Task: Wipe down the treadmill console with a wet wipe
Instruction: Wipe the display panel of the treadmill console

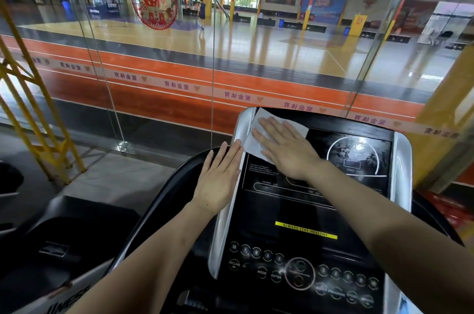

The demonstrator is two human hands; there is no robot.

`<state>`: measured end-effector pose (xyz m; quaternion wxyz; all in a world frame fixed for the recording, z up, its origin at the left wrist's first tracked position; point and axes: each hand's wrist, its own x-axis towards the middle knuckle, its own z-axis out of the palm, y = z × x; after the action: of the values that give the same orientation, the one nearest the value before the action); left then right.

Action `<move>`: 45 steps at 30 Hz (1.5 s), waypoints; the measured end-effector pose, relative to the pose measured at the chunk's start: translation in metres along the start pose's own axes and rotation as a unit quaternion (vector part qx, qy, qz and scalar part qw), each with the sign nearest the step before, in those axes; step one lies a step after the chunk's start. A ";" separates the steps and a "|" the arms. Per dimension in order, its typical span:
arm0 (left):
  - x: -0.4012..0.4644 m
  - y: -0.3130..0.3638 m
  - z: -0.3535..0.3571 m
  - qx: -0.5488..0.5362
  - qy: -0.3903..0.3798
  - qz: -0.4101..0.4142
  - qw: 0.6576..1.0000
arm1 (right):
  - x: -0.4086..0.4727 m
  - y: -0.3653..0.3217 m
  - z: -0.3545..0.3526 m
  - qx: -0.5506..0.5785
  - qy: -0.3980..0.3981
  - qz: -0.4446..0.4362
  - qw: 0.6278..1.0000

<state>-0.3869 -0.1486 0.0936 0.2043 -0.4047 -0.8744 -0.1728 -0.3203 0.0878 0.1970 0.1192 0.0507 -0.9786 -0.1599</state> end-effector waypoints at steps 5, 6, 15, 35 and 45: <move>-0.004 0.000 -0.005 -0.012 0.009 0.014 1.000 | -0.035 -0.034 0.023 0.018 0.007 -0.052 0.998; -0.004 0.000 -0.007 -0.014 0.010 0.017 1.000 | -0.043 -0.038 0.027 0.023 0.001 -0.062 0.998; -0.005 0.010 -0.015 -0.018 0.036 -0.009 0.999 | -0.009 -0.037 0.001 0.076 0.015 0.052 0.996; 0.015 0.020 -0.031 -0.040 0.058 0.020 0.997 | -0.023 -0.008 0.002 0.190 0.278 0.148 0.930; 0.025 0.016 -0.022 -0.027 0.052 0.036 0.998 | -0.042 -0.006 0.018 0.105 0.199 0.109 0.968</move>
<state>-0.3841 -0.1328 0.1271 0.2444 -0.4315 -0.8428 -0.2094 -0.2843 0.0930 0.1696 0.3224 -0.0132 -0.9461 -0.0287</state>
